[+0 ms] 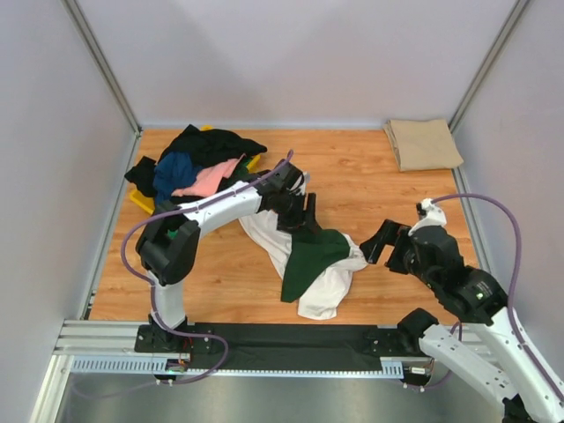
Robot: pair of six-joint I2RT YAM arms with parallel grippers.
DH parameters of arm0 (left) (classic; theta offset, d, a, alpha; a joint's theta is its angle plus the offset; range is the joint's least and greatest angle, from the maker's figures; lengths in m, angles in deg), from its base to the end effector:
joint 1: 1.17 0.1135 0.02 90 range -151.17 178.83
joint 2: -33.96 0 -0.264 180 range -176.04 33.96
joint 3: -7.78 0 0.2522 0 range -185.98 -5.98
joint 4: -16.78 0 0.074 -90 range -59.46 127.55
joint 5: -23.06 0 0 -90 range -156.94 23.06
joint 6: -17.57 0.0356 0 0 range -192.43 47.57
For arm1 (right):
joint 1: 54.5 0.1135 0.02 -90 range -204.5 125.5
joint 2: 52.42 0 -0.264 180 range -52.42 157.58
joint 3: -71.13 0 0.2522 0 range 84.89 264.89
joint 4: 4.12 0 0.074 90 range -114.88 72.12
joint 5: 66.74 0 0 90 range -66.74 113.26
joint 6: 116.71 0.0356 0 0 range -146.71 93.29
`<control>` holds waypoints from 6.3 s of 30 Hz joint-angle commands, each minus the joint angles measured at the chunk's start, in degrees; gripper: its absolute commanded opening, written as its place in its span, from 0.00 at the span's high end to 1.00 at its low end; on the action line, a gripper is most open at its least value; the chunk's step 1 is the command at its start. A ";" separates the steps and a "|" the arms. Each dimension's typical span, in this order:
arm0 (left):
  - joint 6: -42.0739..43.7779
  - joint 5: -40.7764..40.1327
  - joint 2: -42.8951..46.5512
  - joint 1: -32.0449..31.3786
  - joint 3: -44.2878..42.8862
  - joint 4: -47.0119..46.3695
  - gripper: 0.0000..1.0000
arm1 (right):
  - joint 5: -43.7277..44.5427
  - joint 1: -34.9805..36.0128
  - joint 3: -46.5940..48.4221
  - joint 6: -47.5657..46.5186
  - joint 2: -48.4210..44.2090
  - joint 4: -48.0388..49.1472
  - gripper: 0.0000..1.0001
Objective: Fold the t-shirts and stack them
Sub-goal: Move the tshirt to the center of the board, then flatten the tshirt out
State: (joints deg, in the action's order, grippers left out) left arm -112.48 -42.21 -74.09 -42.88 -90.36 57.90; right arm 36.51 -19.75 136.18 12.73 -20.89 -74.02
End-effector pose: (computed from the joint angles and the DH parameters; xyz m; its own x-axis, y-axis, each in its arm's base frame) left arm 0.3015 -0.2886 0.2384 -0.9595 0.0723 -0.2721 0.2395 0.7179 -0.6537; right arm 0.0808 0.0461 0.3264 -0.6325 0.3138 -0.7081 -0.0018 0.9137 0.4065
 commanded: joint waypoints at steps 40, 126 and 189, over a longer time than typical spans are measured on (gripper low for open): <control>20.01 -26.49 -25.56 52.00 -46.58 34.70 0.22 | 7.66 -10.66 24.48 -8.68 21.20 -15.58 1.00; 21.16 -16.91 40.29 34.77 24.00 16.50 0.30 | 3.97 -8.72 27.46 -9.73 67.17 2.44 0.15; 12.63 -22.36 -11.29 21.06 -11.83 13.15 0.28 | 5.20 -18.57 10.41 -10.35 19.71 0.86 1.00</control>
State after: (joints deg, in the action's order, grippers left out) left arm -100.55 -64.44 -80.32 -21.46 -95.52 67.32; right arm 44.14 -38.07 144.62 2.98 -1.20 -76.32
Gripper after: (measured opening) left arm 0.717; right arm 0.011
